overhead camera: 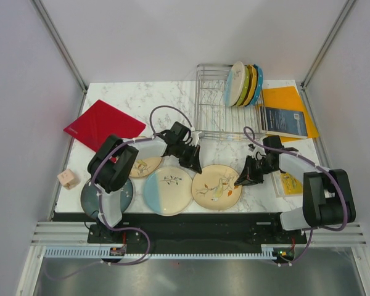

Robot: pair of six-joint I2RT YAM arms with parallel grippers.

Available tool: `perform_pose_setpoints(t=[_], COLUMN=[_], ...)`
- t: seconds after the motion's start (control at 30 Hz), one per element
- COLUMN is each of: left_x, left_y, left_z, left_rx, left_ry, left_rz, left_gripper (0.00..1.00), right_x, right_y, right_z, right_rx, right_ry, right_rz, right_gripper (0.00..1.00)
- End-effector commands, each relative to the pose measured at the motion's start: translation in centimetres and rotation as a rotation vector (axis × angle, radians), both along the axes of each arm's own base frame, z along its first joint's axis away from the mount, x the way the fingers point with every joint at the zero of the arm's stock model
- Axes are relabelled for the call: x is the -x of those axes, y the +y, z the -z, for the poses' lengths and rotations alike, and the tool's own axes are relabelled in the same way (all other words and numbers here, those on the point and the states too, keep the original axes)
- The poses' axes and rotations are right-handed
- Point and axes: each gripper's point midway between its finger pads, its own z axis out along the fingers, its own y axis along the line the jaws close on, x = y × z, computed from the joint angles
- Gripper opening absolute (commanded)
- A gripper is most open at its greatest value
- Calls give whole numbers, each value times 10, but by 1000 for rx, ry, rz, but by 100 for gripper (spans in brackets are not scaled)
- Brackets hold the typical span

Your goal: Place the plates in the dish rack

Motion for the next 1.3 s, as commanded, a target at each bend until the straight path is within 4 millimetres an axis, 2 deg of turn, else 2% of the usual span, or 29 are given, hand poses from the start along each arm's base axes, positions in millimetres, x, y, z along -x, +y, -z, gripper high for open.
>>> perform_pose_setpoints(t=[0.0, 0.07, 0.1, 0.17, 0.2, 0.3, 0.33, 0.37, 0.4, 0.43, 0.47, 0.53, 0.57, 0.63, 0.67, 0.73, 0.77, 0.8, 0.83, 0.87, 0.9, 0.97, 1.03, 1.07, 1.1, 1.13, 1.17, 1.23, 1.27], left_x=[-5, -10, -13, -20, -23, -35, -39, -42, -46, -55, -59, -72, -75, -80, -79, -78, -76, -74, -72, -71, -71, -70, -69, -68, -68, -68, -67, -67, -67], left_y=[-8, -3, 0, 11, 16, 39, 52, 57, 64, 78, 85, 106, 113, 125, 128, 132, 133, 132, 133, 132, 133, 135, 139, 141, 144, 146, 147, 151, 153], left_z=[-43, -52, -70, -87, -111, -140, -160, -170, -177, -192, -197, -205, -211, -208, -211, -210, -213, -214, -212, -213, -215, -214, -215, -214, -215, -214, -214, -212, -211], left_rx=[79, 75, 90, 82, 103, 87, 88, 87, 80, 65, 53, -1, -11, -42, -41, -45, -40, -32, -30, -27, -21, -21, -18, -18, -16, -17, -14, -13, -15], left_ry=[-123, -164, -213, -275, -337, -441, -506, -541, -573, -636, -661, -718, -742, -753, -761, -763, -769, -767, -762, -762, -769, -765, -762, -760, -763, -759, -756, -746, -742], left_rz=[31, 17, 10, -11, -24, -63, -84, -94, -112, -161, -184, -265, -290, -321, -328, -338, -341, -343, -342, -343, -351, -358, -372, -379, -385, -388, -393, -404, -412], left_gripper=[21, 28, 33, 40, 47, 56, 56, 56, 56, 57, 57, 57, 57, 57, 57, 57, 57, 57, 56, 56, 56, 56, 56, 56, 56, 56, 56, 56, 56], right_x=[-17, -18, -18, -18, -17, -19, -19, -25, -22, -24, -34, -46, -63, -90, -110, -147, -164, -192, -208, -223, -249, -281, -302, -314, -320, -326, -334, -340, -342], right_y=[7, 7, 7, 5, 5, 7, 7, 8, 9, 9, 11, 15, 17, 19, 19, 17, 16, 9, 6, 4, -3, -9, -21, -17, -18, -30, -22, -30, -25], right_z=[-34, -45, -50, -59, -68, -92, -99, -113, -120, -128, -148, -170, -200, -221, -256, -271, -304, -298, -306, -336, -325, -339, -349, -359, -366, -386, -380, -391, -389], right_rx=[-37, -43, -40, -35, -36, -44, -41, -40, -38, -36, -40, -49, -47, -40, -20, 18, 28, 90, 113, 122, 182, 251, 348, 375, 401, 463, 482, 551, 590], right_ry=[-127, -171, -194, -240, -268, -341, -363, -405, -414, -444, -501, -553, -636, -679, -773, -811, -894, -886, -907, -983, -961, -1005, -1034, -1066, -1082, -1127, -1125, -1148, -1148], right_rz=[-28, -46, -71, -86, -97, -126, -137, -152, -173, -193, -200, -217, -215, -210, -194, -152, -121, -71, -38, -7, 45, 125, 222, 257, 298, 382, 391, 479, 519], right_gripper=[0, 0, 0, 0, 0, 0, 0, 0, 0, 0, 0, 0, 0, 0, 0, 0, 0, 0, 0, 0, 0, 0, 0, 0, 0, 0, 0, 0, 0])
